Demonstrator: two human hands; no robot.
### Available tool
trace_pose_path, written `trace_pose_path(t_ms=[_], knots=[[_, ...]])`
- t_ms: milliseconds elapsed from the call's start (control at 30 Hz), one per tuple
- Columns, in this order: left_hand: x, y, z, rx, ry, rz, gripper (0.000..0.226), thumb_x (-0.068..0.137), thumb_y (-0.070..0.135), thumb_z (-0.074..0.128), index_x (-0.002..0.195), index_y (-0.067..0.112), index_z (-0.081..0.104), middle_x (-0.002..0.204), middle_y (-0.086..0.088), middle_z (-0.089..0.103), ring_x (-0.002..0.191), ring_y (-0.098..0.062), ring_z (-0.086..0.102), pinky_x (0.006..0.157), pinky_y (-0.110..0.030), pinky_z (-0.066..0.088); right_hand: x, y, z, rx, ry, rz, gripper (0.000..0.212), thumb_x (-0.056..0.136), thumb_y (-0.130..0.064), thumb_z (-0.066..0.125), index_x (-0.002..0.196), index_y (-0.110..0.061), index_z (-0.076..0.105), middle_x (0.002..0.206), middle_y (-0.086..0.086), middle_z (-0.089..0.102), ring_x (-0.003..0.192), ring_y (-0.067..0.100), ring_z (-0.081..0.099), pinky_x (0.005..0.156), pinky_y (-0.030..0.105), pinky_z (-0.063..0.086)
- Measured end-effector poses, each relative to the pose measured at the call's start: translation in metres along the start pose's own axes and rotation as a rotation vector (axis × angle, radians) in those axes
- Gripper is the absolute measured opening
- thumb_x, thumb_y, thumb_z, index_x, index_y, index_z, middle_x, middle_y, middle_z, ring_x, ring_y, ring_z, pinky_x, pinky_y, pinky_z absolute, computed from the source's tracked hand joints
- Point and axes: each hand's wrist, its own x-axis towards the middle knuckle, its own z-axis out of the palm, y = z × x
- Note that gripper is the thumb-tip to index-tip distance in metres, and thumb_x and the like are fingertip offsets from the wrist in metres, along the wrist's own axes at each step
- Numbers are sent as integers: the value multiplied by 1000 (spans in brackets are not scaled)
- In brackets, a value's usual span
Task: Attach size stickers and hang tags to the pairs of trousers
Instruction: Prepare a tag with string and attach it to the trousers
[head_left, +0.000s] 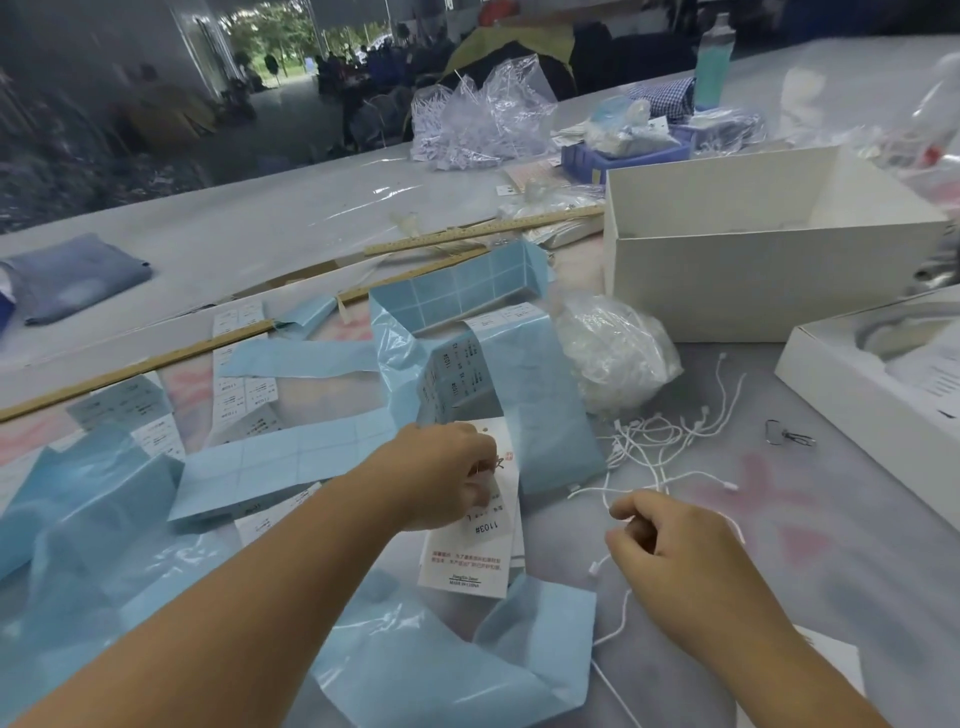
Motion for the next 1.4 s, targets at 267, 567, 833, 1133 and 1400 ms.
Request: trace_pose_path(t_ms=[267,567,833,1133,1400], knots=[[-17,3,14,-85,285,-166,82,79,49,74,142,37,23,124,11,50,105,-18,55,87,-31,44,23,-14,15,-315,15,-276,29,92,-20,49,116,-26,65,101,-7,52,102,15,45,85,29,45],[-37,7,39,-154,250,-131,49,85,61,57,129,40,54,116,12,46,111,-14,45,98,-30,35,41,-8,33,-464,-2,-332,25,95,-15,46,102,-20,69,98,-4,53,98,19,43,86,31,43],[-40,8,40,-353,251,-575,56,75,71,62,108,28,47,107,12,48,106,-14,53,81,-34,47,38,-8,32,-504,-8,-335,18,97,-15,41,102,-23,56,106,-7,52,105,17,43,91,26,34],[-41,10,31,-560,193,-669,28,80,46,74,76,22,61,77,8,67,71,-10,65,63,-29,56,11,-34,22,-130,123,-495,17,93,-3,48,82,-14,54,63,-2,55,57,22,50,61,28,35],[-53,49,36,-171,285,-335,44,82,58,57,111,26,57,110,4,53,102,-19,49,81,-32,43,6,-43,26,149,-22,-337,19,93,-12,56,84,-28,61,65,-18,55,64,-4,54,60,11,40]])
